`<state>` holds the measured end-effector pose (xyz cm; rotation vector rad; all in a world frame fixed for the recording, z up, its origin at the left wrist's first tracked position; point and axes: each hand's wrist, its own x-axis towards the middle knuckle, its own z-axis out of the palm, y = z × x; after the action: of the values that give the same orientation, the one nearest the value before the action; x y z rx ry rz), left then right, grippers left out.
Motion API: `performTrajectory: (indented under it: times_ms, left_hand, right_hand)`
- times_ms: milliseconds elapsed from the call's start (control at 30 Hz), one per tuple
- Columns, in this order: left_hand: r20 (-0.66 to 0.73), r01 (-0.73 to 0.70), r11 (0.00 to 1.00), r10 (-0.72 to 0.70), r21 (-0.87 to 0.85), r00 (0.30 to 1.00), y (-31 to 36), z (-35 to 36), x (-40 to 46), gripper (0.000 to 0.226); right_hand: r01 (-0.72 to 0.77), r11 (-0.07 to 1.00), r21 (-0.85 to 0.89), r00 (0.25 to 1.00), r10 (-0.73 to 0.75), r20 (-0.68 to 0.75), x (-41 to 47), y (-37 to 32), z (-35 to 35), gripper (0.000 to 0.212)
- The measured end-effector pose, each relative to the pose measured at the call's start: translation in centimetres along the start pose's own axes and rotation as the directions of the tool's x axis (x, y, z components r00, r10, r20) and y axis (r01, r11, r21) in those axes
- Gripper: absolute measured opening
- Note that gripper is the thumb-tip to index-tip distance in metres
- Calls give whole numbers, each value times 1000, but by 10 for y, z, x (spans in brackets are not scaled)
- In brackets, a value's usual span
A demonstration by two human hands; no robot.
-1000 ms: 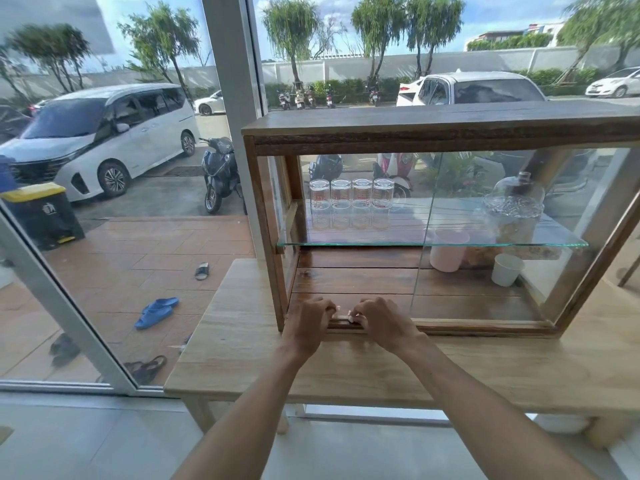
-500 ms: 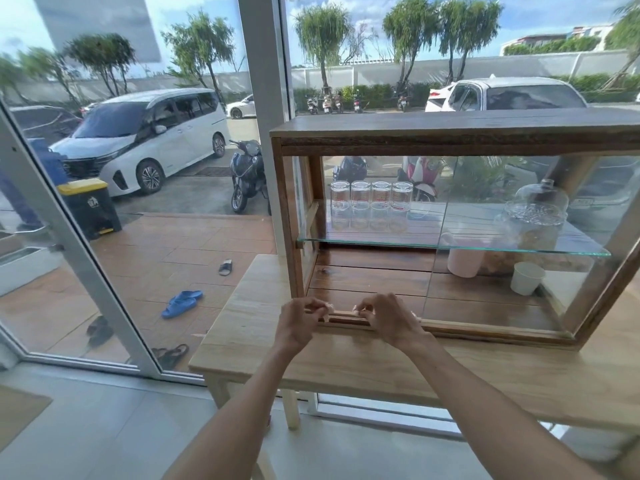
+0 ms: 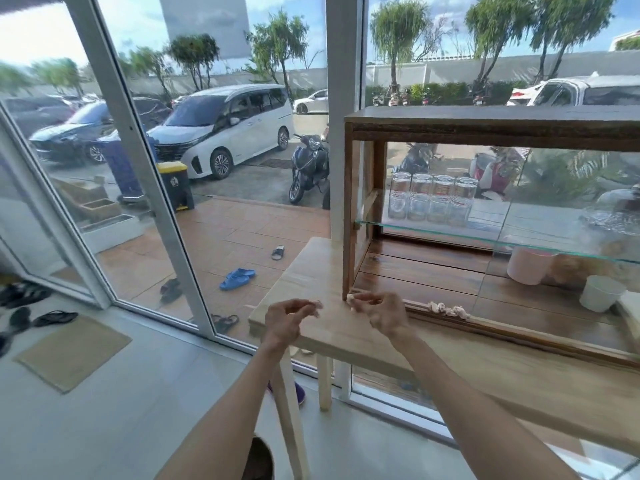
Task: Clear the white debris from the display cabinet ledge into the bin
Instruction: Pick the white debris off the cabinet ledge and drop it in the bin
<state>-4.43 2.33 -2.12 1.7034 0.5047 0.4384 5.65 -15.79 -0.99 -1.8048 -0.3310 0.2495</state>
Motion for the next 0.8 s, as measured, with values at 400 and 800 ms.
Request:
performTrajectory:
  times_ms: [400, 800]
  left_hand:
    - [-273, 263, 959, -282, -104, 920, -128, -127, -84, 11]
    - [-377, 552, 808, -586, -204, 718, -263, -210, -136, 10]
  right_hand:
    - [-74, 992, -104, 937, 104, 334, -67, 47, 168, 22]
    - [-306, 924, -229, 822, 378, 426, -119, 137, 297, 19]
